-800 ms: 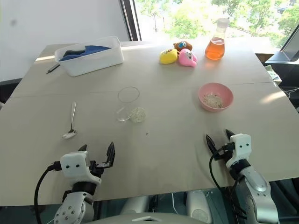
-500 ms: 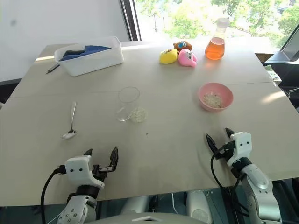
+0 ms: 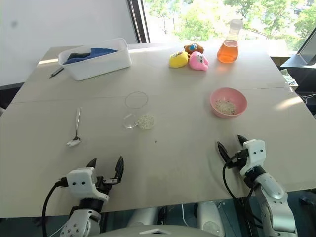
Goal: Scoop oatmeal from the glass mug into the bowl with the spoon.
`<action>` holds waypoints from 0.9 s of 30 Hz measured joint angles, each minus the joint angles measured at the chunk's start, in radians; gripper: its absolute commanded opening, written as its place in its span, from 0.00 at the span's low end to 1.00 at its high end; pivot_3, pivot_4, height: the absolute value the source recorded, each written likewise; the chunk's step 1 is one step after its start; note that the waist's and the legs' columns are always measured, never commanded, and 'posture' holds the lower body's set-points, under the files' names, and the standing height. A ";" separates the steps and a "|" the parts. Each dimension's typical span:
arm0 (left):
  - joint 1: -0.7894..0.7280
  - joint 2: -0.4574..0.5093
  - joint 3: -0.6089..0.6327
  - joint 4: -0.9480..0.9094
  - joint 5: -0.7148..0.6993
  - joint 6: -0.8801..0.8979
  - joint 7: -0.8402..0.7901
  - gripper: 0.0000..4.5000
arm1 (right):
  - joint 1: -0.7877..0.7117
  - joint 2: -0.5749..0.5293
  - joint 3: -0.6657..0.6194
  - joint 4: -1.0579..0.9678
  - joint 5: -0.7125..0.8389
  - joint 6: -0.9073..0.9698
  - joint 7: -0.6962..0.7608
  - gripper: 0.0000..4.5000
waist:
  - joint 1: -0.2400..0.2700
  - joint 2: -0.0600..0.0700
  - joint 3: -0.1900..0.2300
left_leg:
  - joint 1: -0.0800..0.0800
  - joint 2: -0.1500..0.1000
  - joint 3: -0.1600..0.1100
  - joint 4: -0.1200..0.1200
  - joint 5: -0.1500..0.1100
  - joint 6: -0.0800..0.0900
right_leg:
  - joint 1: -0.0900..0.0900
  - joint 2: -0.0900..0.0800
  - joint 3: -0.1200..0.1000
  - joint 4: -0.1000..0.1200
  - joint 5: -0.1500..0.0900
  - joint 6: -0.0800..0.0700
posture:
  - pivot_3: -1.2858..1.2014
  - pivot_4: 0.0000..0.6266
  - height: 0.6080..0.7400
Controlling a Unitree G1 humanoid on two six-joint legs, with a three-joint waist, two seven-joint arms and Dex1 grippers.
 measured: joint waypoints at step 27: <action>-0.069 0.071 0.153 -0.028 -0.053 0.084 0.008 0.99 | -0.062 -0.078 0.013 0.058 0.113 0.019 0.240 1.00 | 0.000 0.001 0.000 | 0.001 0.001 -0.001 0.000 0.000 0.000 | 0.001 0.001 -0.001 0.001 0.000 0.000 | 0.52 0.24 1.00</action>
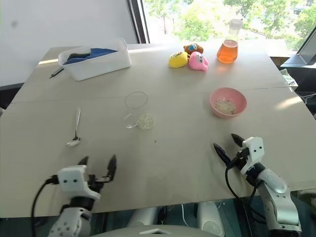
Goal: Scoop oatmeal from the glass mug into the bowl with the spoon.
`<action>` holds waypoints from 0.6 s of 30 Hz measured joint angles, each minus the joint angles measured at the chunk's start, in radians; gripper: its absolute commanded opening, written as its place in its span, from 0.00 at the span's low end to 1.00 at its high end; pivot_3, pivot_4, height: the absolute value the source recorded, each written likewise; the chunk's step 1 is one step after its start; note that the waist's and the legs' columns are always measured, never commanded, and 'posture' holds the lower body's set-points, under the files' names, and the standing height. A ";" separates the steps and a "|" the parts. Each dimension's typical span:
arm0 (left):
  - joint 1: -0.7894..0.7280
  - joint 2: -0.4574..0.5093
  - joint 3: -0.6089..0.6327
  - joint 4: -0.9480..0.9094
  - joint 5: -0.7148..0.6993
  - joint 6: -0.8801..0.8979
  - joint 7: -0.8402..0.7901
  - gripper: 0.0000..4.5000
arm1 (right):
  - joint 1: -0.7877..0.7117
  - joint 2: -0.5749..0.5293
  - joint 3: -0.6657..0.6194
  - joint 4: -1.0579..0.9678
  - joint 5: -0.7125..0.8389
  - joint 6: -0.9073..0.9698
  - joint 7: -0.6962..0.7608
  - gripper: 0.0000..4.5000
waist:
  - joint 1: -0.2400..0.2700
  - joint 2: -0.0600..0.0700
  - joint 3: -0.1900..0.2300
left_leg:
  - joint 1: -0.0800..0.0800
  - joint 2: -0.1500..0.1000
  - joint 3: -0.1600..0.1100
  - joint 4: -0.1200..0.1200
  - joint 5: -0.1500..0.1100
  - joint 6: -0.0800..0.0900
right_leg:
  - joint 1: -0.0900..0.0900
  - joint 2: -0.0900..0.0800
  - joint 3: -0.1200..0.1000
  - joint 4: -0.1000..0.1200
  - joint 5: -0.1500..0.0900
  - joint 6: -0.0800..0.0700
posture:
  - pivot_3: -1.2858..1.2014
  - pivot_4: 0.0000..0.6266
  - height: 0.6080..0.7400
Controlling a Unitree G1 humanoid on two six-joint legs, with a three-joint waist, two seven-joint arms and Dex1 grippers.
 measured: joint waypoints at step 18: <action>-0.508 0.446 0.313 0.203 -0.187 0.727 -0.067 0.99 | -0.232 -0.189 0.058 -0.317 0.265 0.315 0.139 1.00 | -0.001 -0.001 0.001 | 0.001 -0.001 -0.001 0.001 0.002 -0.004 | -0.001 0.000 0.001 0.004 0.000 0.000 | 0.52 0.24 1.00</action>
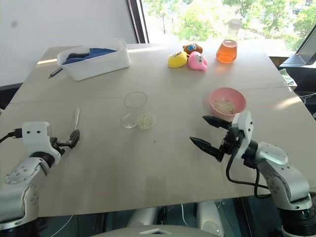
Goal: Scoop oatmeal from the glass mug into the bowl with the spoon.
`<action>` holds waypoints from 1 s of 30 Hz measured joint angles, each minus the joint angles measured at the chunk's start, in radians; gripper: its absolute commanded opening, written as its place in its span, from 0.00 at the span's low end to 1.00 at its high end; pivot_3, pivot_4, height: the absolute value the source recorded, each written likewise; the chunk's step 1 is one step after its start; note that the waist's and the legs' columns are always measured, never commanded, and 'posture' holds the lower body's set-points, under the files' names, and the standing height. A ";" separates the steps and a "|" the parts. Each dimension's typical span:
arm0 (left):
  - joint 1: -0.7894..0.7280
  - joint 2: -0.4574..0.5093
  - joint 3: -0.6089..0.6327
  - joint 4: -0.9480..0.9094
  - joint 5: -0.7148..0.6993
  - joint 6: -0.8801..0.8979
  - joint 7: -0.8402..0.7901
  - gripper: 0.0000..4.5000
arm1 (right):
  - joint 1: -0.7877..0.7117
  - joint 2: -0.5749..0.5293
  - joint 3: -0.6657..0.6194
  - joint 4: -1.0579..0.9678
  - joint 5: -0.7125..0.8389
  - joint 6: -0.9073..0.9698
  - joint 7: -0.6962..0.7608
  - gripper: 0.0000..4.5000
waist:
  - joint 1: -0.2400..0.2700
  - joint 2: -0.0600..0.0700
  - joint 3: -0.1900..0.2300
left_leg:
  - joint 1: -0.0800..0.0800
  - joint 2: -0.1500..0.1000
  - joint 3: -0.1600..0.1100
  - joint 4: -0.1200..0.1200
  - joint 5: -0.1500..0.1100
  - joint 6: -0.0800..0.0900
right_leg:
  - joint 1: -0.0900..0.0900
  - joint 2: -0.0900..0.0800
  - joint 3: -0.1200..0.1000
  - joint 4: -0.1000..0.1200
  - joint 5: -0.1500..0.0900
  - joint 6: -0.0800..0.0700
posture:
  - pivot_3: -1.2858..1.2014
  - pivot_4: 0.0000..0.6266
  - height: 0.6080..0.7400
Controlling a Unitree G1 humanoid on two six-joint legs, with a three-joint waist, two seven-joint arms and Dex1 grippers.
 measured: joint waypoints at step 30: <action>-0.236 0.163 -0.115 0.359 0.004 -0.002 -0.252 0.52 | -0.033 -0.095 0.042 -0.059 -0.056 -0.006 0.089 1.00 | 0.016 0.001 -0.001 | 0.000 -0.001 0.000 -0.001 0.000 0.000 | -0.001 -0.009 0.001 0.000 0.000 0.000 | 0.52 0.24 1.00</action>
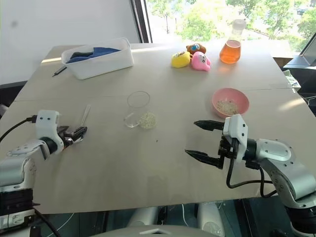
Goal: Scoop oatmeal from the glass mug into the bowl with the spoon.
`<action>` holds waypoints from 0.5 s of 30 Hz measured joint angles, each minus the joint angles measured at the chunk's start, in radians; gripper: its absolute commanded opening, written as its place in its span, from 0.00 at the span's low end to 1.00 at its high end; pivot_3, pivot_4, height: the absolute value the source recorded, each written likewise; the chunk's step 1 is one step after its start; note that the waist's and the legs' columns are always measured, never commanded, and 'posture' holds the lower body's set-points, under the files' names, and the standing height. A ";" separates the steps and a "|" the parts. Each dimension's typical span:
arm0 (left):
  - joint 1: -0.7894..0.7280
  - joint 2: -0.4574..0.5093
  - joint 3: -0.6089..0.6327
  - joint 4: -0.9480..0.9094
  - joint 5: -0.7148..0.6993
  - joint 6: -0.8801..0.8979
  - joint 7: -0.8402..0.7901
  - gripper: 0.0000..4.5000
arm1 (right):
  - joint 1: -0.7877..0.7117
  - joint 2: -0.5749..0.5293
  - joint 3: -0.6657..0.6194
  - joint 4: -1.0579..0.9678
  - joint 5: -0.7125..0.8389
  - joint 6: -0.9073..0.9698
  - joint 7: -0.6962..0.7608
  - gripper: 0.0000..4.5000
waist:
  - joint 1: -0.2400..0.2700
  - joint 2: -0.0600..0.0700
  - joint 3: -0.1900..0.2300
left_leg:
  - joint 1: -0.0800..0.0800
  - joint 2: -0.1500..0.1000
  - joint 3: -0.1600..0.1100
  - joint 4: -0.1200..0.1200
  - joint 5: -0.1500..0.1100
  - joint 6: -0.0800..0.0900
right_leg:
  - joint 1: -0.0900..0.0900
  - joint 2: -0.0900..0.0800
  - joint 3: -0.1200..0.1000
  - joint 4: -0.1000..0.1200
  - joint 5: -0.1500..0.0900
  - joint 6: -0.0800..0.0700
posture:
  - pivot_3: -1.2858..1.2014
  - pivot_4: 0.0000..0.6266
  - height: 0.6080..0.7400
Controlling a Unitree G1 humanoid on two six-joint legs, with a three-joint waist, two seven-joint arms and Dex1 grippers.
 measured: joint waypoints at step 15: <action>0.157 -0.075 0.064 -0.096 -0.010 -0.055 0.011 0.04 | 0.012 0.005 0.000 -0.009 0.002 0.003 -0.027 1.00 | -0.026 0.010 -0.006 | 0.003 0.000 0.002 -0.006 -0.001 0.001 | -0.001 0.000 0.005 -0.002 0.000 0.000 | 0.52 0.24 1.00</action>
